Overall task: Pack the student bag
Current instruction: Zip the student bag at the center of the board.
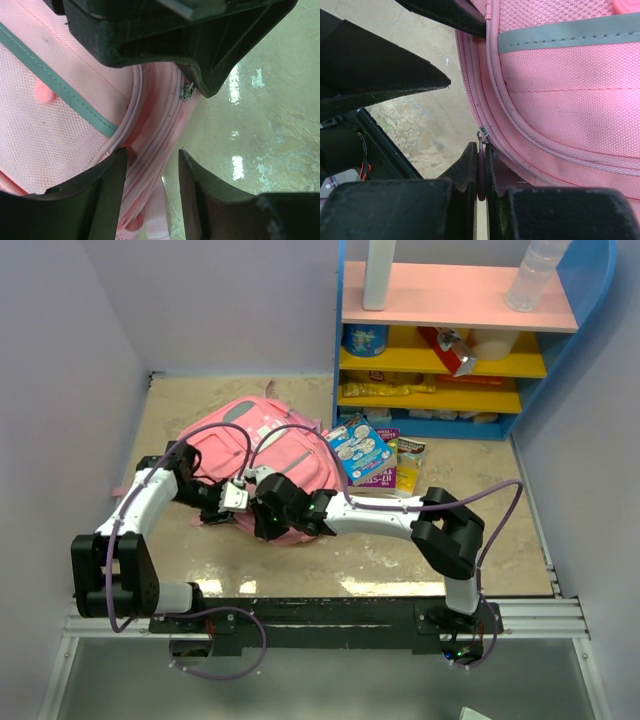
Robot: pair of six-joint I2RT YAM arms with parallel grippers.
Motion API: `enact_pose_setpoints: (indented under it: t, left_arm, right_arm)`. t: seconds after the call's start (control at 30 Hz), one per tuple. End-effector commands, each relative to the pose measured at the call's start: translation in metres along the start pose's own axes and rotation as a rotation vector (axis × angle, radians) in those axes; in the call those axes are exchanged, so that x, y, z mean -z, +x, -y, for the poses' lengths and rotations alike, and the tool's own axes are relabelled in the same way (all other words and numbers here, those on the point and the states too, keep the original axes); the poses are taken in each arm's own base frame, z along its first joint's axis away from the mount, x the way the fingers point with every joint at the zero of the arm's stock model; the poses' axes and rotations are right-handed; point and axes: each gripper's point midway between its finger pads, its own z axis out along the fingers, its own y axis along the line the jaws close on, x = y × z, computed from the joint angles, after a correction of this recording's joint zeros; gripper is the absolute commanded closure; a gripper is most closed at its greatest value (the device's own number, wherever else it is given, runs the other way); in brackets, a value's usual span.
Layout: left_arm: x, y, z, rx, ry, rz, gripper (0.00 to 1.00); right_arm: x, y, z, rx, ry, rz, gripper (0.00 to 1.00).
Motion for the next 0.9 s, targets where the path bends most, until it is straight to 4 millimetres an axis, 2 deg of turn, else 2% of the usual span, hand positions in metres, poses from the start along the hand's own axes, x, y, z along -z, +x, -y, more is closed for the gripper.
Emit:
enact_pose_setpoints:
  t: [0.0, 0.13, 0.17, 0.23, 0.27, 0.3, 0.47, 0.6, 0.77, 0.87]
  left_arm:
    - [0.002, -0.013, -0.020, -0.070, -0.059, 0.032, 0.49]
    - [-0.007, 0.000, -0.015, -0.052, -0.042, 0.003, 0.49]
    - [-0.013, -0.002, -0.013, -0.059, -0.022, 0.006, 0.50]
    - [-0.018, 0.000, -0.017, -0.063, -0.035, 0.007, 0.65]
    - [-0.020, 0.001, -0.020, -0.060, -0.048, 0.007, 0.77]
    - [-0.021, 0.002, -0.022, -0.046, -0.057, 0.003, 1.00]
    - [-0.017, 0.009, -0.022, -0.034, -0.066, -0.048, 1.00]
    - [-0.014, 0.019, -0.016, -0.024, -0.072, -0.102, 1.00]
    - [-0.010, 0.029, -0.016, 0.032, -0.084, -0.120, 1.00]
    - [0.000, 0.037, -0.020, 0.076, -0.098, -0.118, 1.00]
  right_arm:
    - [0.018, -0.021, -0.020, -0.012, -0.072, 0.052, 1.00]
    - [0.021, -0.025, -0.023, -0.011, -0.080, 0.059, 1.00]
    - [0.021, -0.025, -0.023, -0.011, -0.080, 0.059, 1.00]
    - [0.023, -0.026, -0.024, -0.011, -0.082, 0.062, 1.00]
    - [0.022, -0.026, -0.022, -0.012, -0.076, 0.060, 1.00]
    - [0.023, -0.026, -0.022, -0.011, -0.074, 0.060, 1.00]
    - [0.029, -0.027, -0.008, -0.025, -0.042, 0.063, 1.00]
    - [0.041, -0.037, 0.024, -0.063, 0.014, 0.082, 1.00]
    - [0.060, -0.034, 0.070, -0.068, 0.114, 0.084, 1.00]
    - [0.070, -0.025, 0.083, -0.067, 0.138, 0.079, 1.00]
